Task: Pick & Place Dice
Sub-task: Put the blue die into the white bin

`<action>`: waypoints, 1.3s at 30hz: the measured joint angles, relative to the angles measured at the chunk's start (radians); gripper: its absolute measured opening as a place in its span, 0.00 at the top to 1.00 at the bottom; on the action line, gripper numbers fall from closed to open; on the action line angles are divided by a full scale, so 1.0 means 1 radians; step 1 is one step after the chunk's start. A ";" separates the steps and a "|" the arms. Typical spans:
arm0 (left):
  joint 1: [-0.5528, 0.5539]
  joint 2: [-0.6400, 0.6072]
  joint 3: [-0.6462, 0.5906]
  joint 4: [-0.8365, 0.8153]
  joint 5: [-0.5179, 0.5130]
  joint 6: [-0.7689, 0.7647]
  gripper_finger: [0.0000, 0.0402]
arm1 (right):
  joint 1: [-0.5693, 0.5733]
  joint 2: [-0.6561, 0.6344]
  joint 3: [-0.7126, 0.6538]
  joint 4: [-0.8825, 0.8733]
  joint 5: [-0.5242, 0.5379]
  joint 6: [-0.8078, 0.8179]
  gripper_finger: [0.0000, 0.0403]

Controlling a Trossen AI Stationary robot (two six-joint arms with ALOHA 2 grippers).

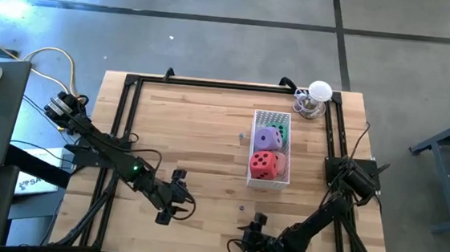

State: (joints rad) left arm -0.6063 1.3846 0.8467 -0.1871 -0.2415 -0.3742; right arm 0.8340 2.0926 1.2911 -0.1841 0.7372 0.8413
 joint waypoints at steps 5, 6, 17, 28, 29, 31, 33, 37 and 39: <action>-0.012 0.000 0.000 0.002 0.001 0.007 0.50 | 0.011 0.000 0.000 -0.072 -0.010 0.056 0.49; -0.013 0.000 0.000 0.001 0.001 0.007 0.50 | 0.011 0.000 0.000 -0.102 -0.011 0.081 0.49; -0.020 0.000 0.000 0.001 0.004 0.007 0.50 | -0.009 0.000 0.000 -0.341 0.063 0.276 0.50; -0.052 0.006 0.000 0.002 0.003 -0.043 0.50 | -0.082 0.009 0.000 -0.342 0.016 0.247 0.50; -0.052 0.006 0.000 0.002 0.003 -0.043 0.50 | -0.085 0.009 0.000 -0.341 0.016 0.250 0.50; -0.053 0.006 0.000 0.001 0.003 -0.044 0.50 | -0.092 0.009 0.000 -0.342 0.012 0.252 0.50; -0.056 0.006 0.000 0.002 0.003 -0.049 0.50 | -0.099 0.009 0.000 -0.344 0.013 0.252 0.50; -0.058 0.006 0.000 0.002 0.003 -0.051 0.50 | -0.113 0.009 0.000 -0.343 0.011 0.254 0.50; -0.058 0.006 0.000 0.002 0.003 -0.052 0.50 | -0.122 0.009 0.000 -0.343 -0.004 0.259 0.50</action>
State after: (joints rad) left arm -0.6647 1.3907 0.8467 -0.1856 -0.2386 -0.4263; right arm 0.7121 2.1014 1.2911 -0.5275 0.7335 1.1003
